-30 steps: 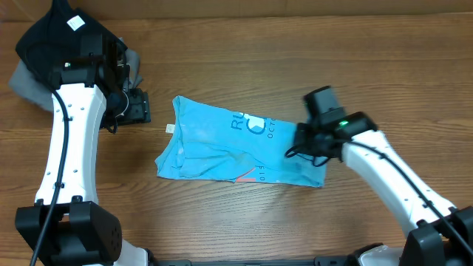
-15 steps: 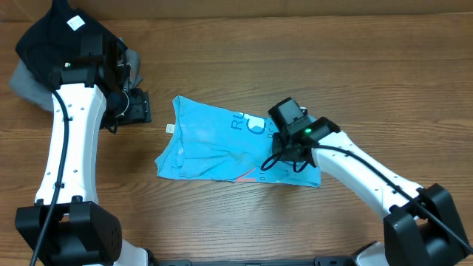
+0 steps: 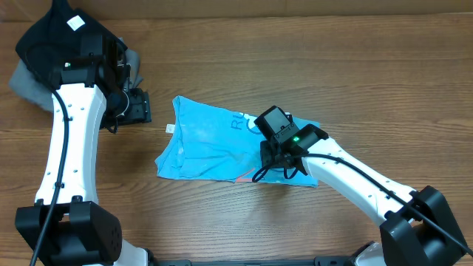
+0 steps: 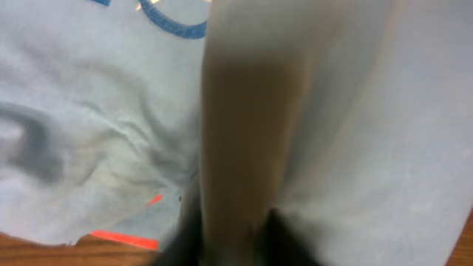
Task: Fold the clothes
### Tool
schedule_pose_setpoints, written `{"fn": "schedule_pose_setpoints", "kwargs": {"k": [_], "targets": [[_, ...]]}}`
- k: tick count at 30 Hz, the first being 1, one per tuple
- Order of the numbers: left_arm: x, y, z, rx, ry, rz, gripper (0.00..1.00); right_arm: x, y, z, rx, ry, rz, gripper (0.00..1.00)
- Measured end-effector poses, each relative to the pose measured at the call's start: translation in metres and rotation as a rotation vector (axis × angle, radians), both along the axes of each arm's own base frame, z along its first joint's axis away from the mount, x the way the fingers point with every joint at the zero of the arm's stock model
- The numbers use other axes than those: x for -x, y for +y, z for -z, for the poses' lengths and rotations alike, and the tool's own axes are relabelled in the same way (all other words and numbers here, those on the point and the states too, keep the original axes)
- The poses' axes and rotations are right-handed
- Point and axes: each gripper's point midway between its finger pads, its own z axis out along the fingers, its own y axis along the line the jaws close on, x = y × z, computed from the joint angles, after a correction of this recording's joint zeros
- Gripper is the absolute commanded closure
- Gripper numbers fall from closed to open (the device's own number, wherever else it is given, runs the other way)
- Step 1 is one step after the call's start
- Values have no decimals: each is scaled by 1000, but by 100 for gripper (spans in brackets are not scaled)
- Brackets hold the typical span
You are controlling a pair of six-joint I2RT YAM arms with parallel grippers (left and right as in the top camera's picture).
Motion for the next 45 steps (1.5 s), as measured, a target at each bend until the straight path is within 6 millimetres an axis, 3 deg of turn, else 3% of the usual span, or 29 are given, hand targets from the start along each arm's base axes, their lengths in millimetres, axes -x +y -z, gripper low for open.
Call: {"fn": "schedule_pose_setpoints", "kwargs": {"k": [4,7,12,17,20,23,26,29,33,39,42,45], "targets": [[0,0,0,0,0,0,29,6,1,0,-9,26,-17,53],[0,0,0,0,0,0,30,2,2,-11,-40,5,-13,53],[0,0,0,0,0,0,29,-18,-23,-38,-101,-46,110,85],[0,0,0,0,0,0,30,-28,-46,-37,-125,-20,226,94],[0,0,0,0,1,0,30,-20,-41,-22,-138,42,256,96],[1,0,0,0,3,2,19,-7,-30,6,-158,126,264,96],[0,-2,0,12,1,2,12,7,-2,29,-219,190,205,96],[0,-6,0,35,-2,6,11,19,30,37,-277,219,120,96],[-1,-14,-1,83,-6,14,8,32,53,34,-324,243,62,94],[-3,-24,8,138,-10,28,5,29,46,27,-351,255,74,90],[-2,-32,24,181,-1,52,3,26,40,7,-369,215,60,90],[-2,-41,45,233,2,70,1,16,37,-25,-406,125,47,87]]}}
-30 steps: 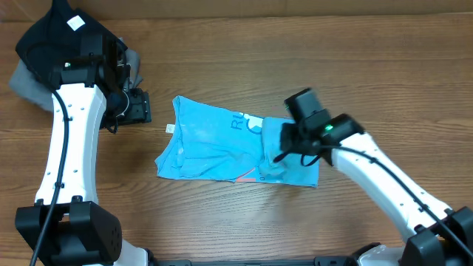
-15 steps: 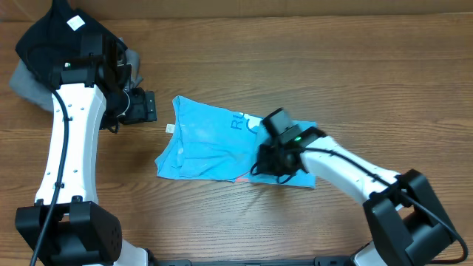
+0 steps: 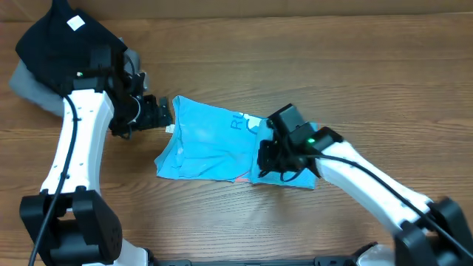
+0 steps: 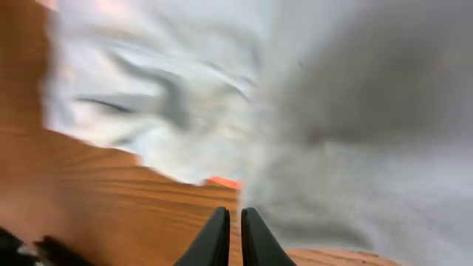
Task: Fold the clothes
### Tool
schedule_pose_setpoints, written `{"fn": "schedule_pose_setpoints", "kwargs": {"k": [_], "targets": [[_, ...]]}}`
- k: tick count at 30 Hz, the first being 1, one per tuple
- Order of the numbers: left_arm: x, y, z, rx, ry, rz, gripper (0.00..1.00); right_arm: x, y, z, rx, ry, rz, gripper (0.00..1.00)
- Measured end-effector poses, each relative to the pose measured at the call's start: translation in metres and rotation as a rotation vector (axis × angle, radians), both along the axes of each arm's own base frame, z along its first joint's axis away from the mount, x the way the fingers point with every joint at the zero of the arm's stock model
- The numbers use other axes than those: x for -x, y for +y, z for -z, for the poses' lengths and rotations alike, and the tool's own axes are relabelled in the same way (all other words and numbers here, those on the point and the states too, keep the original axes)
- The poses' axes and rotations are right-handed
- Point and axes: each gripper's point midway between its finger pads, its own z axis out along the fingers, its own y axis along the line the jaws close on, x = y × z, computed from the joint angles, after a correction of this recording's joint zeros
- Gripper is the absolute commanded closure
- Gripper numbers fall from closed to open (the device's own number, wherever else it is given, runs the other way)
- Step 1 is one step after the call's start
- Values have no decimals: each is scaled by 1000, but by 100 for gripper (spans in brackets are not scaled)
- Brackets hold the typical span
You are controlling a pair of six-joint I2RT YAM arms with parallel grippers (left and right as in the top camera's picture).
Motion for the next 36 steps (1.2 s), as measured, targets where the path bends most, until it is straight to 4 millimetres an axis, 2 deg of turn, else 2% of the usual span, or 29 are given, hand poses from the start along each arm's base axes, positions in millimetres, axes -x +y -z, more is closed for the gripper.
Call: {"fn": "schedule_pose_setpoints", "kwargs": {"k": [2,4,7,11,15,17,20,25,26,29,33,36], "targets": [[-1,-5,15,31,-5,11,0,-6,-3,-23,-26,-62,15,67],[-1,-10,29,54,-17,22,0,-10,-8,-39,-41,-100,30,60],[1,-21,50,76,-30,45,3,-11,-22,-50,-39,-117,57,56],[5,-36,77,76,-42,96,3,-9,-37,-51,-21,-101,92,55],[16,-49,105,64,-2,139,6,-5,-41,-49,-7,-81,97,55],[18,-53,117,51,22,156,16,-3,-42,-48,-1,-73,95,56],[15,-55,120,37,19,171,27,-1,-43,-47,4,-63,94,56],[11,-55,127,25,21,183,91,2,-45,-45,14,-50,95,56],[11,-55,128,27,24,185,96,3,-47,-45,20,-47,97,57],[15,-56,128,36,47,191,96,4,-49,-43,33,-44,101,57],[35,-50,126,10,164,186,96,5,-52,-41,52,-39,106,57],[46,-37,112,-36,260,173,96,5,-54,-40,63,-39,110,57]]}}
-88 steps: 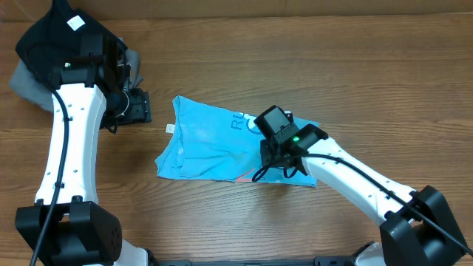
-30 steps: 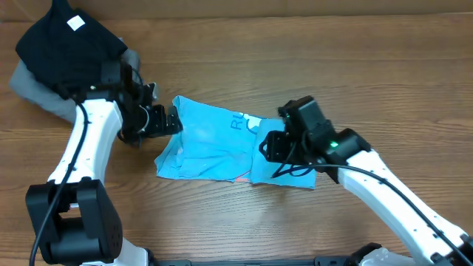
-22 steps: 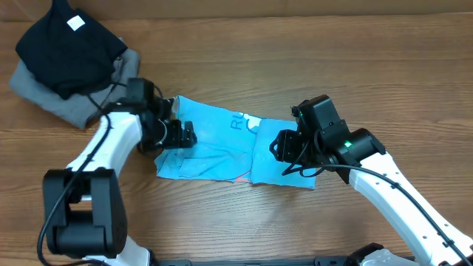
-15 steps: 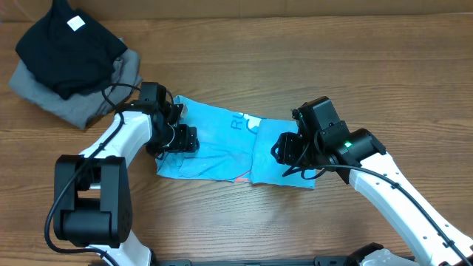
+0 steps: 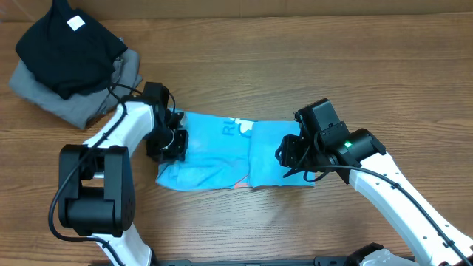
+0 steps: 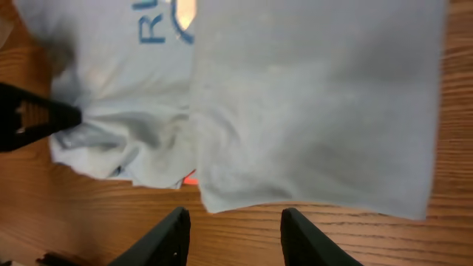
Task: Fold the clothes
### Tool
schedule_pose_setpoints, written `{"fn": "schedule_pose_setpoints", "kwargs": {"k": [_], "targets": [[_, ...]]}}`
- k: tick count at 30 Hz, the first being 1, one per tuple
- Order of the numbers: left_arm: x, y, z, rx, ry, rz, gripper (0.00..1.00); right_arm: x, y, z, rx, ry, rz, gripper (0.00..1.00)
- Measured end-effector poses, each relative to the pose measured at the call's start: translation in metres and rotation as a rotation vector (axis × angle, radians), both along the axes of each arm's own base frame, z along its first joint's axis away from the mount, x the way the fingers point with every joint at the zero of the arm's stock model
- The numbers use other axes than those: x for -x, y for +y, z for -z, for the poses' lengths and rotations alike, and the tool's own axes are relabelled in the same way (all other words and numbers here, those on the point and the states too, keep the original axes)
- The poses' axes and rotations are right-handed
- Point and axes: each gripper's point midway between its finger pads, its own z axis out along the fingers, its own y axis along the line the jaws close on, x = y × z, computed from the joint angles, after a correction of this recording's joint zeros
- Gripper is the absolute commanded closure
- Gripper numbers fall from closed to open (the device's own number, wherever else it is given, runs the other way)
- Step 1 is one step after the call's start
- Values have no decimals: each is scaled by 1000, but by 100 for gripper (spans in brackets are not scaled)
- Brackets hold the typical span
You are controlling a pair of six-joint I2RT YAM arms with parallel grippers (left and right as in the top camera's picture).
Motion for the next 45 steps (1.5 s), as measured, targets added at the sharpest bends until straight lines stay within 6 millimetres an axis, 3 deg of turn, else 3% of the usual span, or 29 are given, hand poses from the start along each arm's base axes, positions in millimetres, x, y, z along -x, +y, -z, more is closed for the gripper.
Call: {"fn": "schedule_pose_setpoints", "kwargs": {"k": [2,7,9,13,18,25,27,28,30,32,37,40,43,45], "targets": [[-5,6,-19,-24,13,-5,96,0,-1,0,4,-1,2,57],[-44,6,-86,-41,-100,2,96,-2,-5,1,26,-12,12,55],[-54,-5,-114,-34,-163,24,96,-4,-8,2,48,-20,20,55],[-60,-45,-139,-7,-252,106,96,-4,-20,5,91,-12,46,54],[-42,-112,-139,22,-268,237,96,-8,-55,10,133,36,176,54],[-11,-190,-131,60,-275,365,96,-14,-117,14,152,106,394,54],[1,-206,-124,60,-258,400,83,-14,-126,15,154,113,418,54],[7,-213,-121,54,-251,413,68,-13,-129,15,155,116,423,54],[17,-224,-113,42,-233,440,52,-13,-132,15,157,116,420,54],[24,-233,-105,30,-218,459,42,-13,-132,15,158,115,415,54],[38,-242,-86,-2,-165,484,57,-13,-129,14,150,109,382,53],[41,-233,-85,-30,-135,479,57,-16,-124,13,127,93,339,51],[32,-213,-92,-84,-127,449,42,-18,-120,11,107,78,306,51],[17,-197,-100,-121,-144,411,40,-19,-118,11,100,74,295,51]]}}
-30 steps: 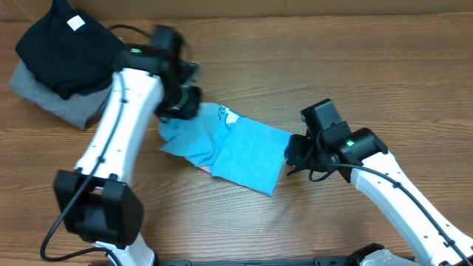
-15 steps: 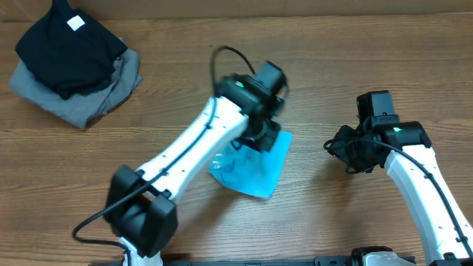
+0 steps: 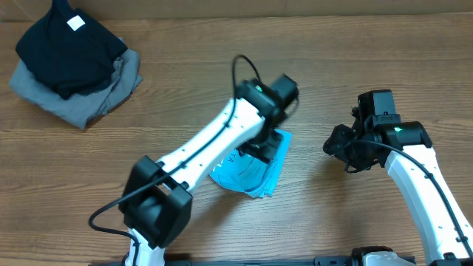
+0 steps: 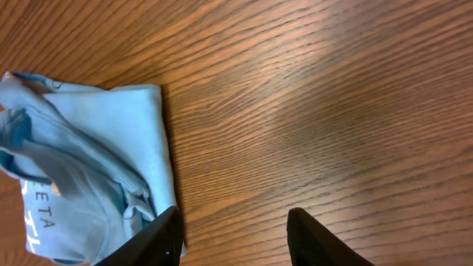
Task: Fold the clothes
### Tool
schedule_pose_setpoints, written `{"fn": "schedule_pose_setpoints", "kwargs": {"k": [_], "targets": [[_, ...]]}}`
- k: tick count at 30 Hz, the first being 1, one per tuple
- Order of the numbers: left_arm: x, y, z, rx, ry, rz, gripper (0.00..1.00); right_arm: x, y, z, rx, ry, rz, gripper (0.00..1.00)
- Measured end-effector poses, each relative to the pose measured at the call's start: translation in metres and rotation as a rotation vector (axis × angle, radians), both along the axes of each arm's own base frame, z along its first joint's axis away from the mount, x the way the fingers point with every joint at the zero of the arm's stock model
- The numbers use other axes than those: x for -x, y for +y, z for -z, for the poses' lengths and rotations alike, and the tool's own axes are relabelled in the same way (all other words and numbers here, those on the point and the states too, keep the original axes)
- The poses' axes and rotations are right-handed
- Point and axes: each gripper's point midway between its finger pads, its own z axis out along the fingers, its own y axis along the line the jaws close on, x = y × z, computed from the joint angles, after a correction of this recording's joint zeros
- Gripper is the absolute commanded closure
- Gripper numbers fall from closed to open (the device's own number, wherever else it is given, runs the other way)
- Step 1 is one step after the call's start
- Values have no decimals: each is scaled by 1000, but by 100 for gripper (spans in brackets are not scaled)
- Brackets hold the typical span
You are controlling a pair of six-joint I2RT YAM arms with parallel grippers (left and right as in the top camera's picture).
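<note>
The light blue shirt (image 3: pixel 251 168) lies bunched into a small, thick bundle at mid table. In the right wrist view the shirt (image 4: pixel 81 155) fills the left side, with a smooth folded edge on its right. My left arm reaches across from the front, and my left gripper (image 3: pixel 260 150) is down on the bundle's upper right part, shut on the cloth. My right gripper (image 3: pixel 336 148) hovers to the right of the shirt over bare wood. In its own view the right gripper (image 4: pixel 233 218) is open and holds nothing, its left finger just beside the folded edge.
A pile of folded black and grey clothes (image 3: pixel 70 52) sits at the far left corner of the wooden table (image 3: pixel 355 66). My right arm (image 3: pixel 417 177) runs along the right side toward the front edge.
My left gripper was at the shirt's left edge and is now at mid table on a bunched bundle. The shirt's left half has come over to the right. My right gripper has moved off the shirt rightward.
First the shirt lay spread, with my right gripper on its right part and my left arm by the clothes pile. The right side then lay folded over, my left gripper at the left edge. Now the shirt is a compact bundle under my left gripper.
</note>
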Motion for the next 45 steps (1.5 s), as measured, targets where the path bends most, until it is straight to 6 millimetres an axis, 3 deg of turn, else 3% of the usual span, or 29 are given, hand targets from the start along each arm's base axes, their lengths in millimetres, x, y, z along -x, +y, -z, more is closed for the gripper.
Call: {"fn": "schedule_pose_setpoints", "kwargs": {"k": [2,8,11,16,17,19,20,21,29,34,35,36,39,45], "targets": [[-21,16,-6,-6,-38,-54,44,0,1,0,-3,-2,-6,51],[-74,50,-3,52,-119,-187,43,-2,2,-1,-9,-11,-18,50],[-85,50,7,106,-118,-207,43,-2,3,-1,-12,-12,-22,51],[-84,27,41,188,-21,-197,46,-2,3,-1,-15,-11,-23,50],[-82,23,48,204,6,-197,51,-2,4,-1,-15,-12,-24,50],[-76,15,61,232,65,-198,76,-2,3,-1,-15,-12,-23,50],[-72,13,66,243,90,-198,95,-2,3,-1,-15,-12,-23,50],[-69,10,68,256,113,-198,96,-2,3,-1,-15,-12,-23,50],[-58,-18,58,412,199,-182,96,-2,3,-1,-15,-12,-23,50],[-68,-51,44,535,144,-117,96,-2,3,-1,-12,-17,-33,49],[-69,-59,41,560,135,-99,92,-2,3,-1,-12,-18,-34,48],[-67,-66,38,580,131,-81,80,-2,3,-1,-12,-18,-36,48],[-53,-88,34,608,139,-24,61,-2,3,-1,-10,-19,-40,46],[-25,-103,40,548,165,34,47,-2,3,-1,-9,-20,-45,45]]}}
